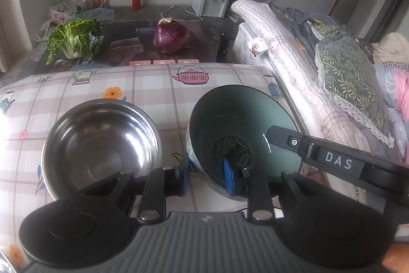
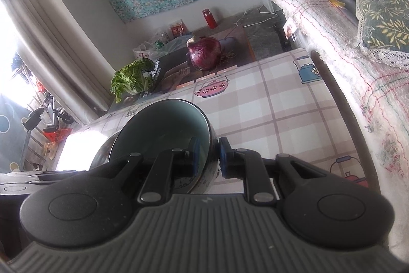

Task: Organize plates and bowls
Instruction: 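Lower the teal bowl into the steel bowl and open both tools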

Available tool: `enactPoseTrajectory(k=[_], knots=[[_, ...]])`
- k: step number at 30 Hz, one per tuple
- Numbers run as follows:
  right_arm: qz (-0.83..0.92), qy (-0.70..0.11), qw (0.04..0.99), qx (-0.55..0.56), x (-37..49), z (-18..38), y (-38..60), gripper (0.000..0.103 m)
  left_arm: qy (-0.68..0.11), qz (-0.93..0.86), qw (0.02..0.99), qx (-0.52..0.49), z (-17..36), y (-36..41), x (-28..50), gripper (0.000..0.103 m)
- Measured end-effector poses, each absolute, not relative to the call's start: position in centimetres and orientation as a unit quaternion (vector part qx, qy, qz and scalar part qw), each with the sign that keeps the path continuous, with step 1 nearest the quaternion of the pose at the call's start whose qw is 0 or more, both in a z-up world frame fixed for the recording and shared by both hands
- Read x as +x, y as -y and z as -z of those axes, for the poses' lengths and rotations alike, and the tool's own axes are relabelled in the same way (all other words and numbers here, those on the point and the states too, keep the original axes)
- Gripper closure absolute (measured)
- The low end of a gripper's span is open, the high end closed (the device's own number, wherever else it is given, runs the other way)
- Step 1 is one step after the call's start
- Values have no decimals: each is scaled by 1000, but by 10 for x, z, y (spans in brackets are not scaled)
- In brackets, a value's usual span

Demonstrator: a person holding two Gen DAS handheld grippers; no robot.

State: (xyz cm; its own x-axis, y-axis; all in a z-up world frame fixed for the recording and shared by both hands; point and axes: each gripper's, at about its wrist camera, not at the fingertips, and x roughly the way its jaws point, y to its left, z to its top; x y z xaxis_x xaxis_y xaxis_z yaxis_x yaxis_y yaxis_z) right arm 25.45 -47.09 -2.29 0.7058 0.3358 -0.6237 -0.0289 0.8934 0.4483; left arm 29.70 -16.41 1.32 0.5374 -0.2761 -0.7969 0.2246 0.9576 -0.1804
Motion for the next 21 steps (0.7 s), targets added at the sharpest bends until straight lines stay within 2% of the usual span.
enactPoseTrajectory(k=[21], knots=[[-171, -383, 889, 184, 285, 8, 376, 88, -450, 76, 888, -65, -19, 66, 302, 75]])
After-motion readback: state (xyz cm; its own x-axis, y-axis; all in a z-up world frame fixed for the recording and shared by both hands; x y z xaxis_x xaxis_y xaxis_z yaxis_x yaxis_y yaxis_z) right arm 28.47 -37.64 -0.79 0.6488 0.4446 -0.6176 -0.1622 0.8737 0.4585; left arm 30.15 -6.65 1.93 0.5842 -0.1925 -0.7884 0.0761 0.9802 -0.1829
